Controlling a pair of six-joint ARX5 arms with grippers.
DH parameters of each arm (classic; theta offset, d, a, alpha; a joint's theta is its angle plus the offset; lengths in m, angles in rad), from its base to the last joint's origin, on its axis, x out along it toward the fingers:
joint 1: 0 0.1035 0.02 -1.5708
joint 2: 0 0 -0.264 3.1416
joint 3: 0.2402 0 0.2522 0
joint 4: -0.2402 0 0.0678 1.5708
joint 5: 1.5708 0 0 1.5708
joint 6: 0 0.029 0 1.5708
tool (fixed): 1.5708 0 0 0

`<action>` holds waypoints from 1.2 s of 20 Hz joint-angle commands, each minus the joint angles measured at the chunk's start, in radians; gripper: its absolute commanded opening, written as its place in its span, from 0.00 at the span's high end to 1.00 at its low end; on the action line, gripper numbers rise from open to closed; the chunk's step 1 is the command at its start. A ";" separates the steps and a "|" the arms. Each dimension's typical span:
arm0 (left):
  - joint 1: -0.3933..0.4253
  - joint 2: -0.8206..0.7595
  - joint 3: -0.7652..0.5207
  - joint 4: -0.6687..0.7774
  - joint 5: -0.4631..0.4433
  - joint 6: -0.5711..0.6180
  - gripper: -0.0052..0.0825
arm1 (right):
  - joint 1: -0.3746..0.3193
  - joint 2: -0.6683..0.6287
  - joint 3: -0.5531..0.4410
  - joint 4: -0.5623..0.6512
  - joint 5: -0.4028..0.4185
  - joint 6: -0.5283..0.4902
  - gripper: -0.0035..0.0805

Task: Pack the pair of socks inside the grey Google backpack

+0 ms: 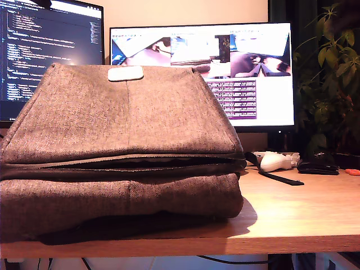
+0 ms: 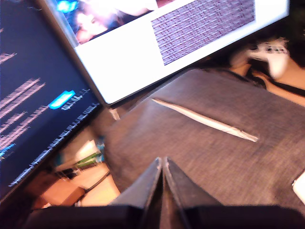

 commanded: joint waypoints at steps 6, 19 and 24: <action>0.076 -0.267 -0.299 0.155 0.010 -0.129 0.97 | -0.074 -0.202 -0.073 -0.026 -0.012 -0.004 0.97; 0.076 -0.590 -0.454 0.137 -0.027 -0.187 0.97 | -0.073 -0.646 -0.360 -0.113 0.032 0.031 0.97; 0.076 -0.598 -0.454 0.041 -0.027 -0.188 0.97 | -0.073 -0.659 -0.360 -0.244 0.032 0.029 0.97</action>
